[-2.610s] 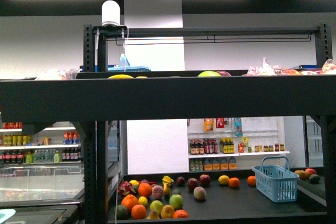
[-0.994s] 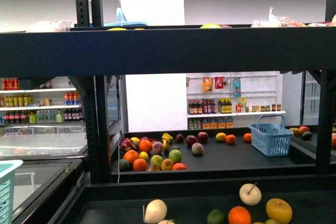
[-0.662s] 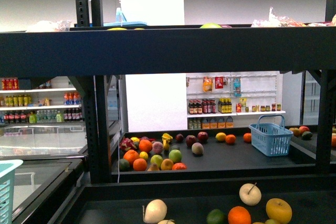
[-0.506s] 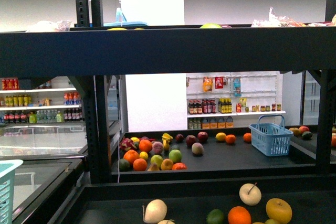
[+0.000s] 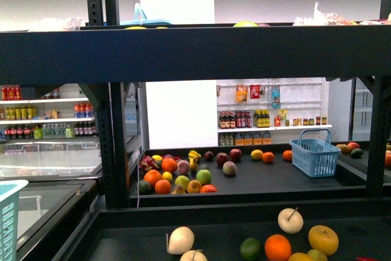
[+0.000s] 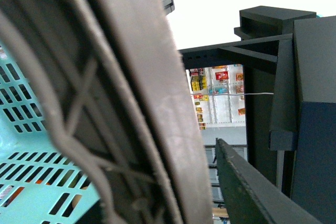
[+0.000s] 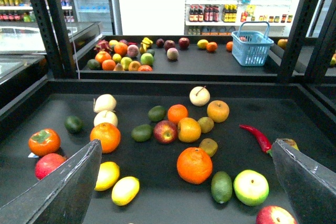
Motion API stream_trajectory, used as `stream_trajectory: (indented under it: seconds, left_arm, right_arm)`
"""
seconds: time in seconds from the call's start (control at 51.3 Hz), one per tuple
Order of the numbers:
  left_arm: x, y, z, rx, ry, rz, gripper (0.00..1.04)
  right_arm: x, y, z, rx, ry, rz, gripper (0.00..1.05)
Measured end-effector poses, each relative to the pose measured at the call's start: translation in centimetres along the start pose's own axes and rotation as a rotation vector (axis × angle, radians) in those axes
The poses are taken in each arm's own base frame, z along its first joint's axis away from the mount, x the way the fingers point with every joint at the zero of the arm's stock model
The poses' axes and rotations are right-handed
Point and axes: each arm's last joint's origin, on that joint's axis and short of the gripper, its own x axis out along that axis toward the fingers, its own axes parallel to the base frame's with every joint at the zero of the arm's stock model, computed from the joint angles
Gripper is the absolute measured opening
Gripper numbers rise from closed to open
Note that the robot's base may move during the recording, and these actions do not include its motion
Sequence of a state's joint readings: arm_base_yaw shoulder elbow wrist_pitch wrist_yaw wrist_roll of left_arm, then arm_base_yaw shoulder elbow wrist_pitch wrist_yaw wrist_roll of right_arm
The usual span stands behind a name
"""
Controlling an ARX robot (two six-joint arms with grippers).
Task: Pick lemon from shelf
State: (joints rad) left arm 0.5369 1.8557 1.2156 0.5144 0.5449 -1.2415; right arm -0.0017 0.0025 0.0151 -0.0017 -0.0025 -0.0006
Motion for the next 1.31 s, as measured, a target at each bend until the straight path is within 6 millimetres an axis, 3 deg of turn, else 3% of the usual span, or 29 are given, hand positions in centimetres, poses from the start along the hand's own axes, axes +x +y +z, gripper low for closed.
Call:
stream_trajectory:
  seconds: [0.078,0.136,0.331,0.545,0.721,0.838,1.052,1.305]
  left_arm:
    - [0.0,0.2,0.0,-0.027,0.002,0.005,0.19]
    - [0.1,0.1,-0.1,-0.020,0.010,0.002,0.14]
    - [-0.4,-0.4,-0.6,0.020,0.036,-0.009,0.12]
    - [-2.1,-2.8,-2.6,0.121,0.129,-0.069,0.09]
    - [-4.4,-6.5,-6.5,0.243,0.276,-0.185,0.08]
    - [-4.9,-7.7,-9.0,0.295,0.369,-0.243,0.08]
    - [-4.9,-7.8,-13.3,0.324,0.520,-0.292,0.08]
    - [-3.7,-7.7,-20.1,0.374,0.680,-0.331,0.08]
  right_arm:
    - [0.0,0.0,0.0,0.000,0.000,0.000,0.97]
    - [0.0,0.0,0.0,0.000,0.000,0.000,0.97]
    - [0.0,0.0,0.0,0.000,0.000,0.000,0.97]
    - [0.0,0.0,0.0,0.000,0.000,0.000,0.97]
    - [0.0,0.0,0.0,0.000,0.000,0.000,0.97]
    - [0.0,0.0,0.0,0.000,0.000,0.000,0.97]
    - [0.0,0.0,0.0,0.000,0.000,0.000,0.97]
    - [0.0,0.0,0.0,0.000,0.000,0.000,0.97]
